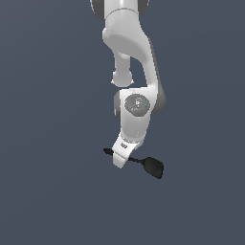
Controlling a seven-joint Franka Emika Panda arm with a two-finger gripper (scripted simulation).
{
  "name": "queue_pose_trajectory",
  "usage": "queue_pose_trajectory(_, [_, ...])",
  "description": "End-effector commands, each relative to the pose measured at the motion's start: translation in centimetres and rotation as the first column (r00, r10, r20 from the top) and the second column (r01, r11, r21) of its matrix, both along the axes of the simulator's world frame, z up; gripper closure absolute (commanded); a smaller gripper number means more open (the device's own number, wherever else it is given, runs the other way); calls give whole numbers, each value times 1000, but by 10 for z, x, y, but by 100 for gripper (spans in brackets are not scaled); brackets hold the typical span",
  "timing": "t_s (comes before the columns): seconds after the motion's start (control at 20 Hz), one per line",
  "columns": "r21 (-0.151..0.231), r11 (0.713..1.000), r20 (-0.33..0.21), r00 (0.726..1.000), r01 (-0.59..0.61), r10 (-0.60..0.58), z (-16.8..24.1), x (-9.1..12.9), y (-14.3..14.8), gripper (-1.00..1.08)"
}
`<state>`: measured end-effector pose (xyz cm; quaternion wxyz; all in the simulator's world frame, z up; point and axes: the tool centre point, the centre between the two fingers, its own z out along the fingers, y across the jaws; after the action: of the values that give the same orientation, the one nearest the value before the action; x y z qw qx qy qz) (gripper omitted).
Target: Pick up the object and move it to a goal position.
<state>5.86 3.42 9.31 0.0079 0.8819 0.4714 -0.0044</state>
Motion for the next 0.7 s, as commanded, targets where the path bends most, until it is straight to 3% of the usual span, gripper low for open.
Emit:
queue_pose_trajectory(0.0, [4, 997, -1, 997, -72, 72, -6, 3, 2, -92])
queue_pose_trajectory(0.65, [17, 959, 0, 959, -284, 284, -25, 14, 9, -92])
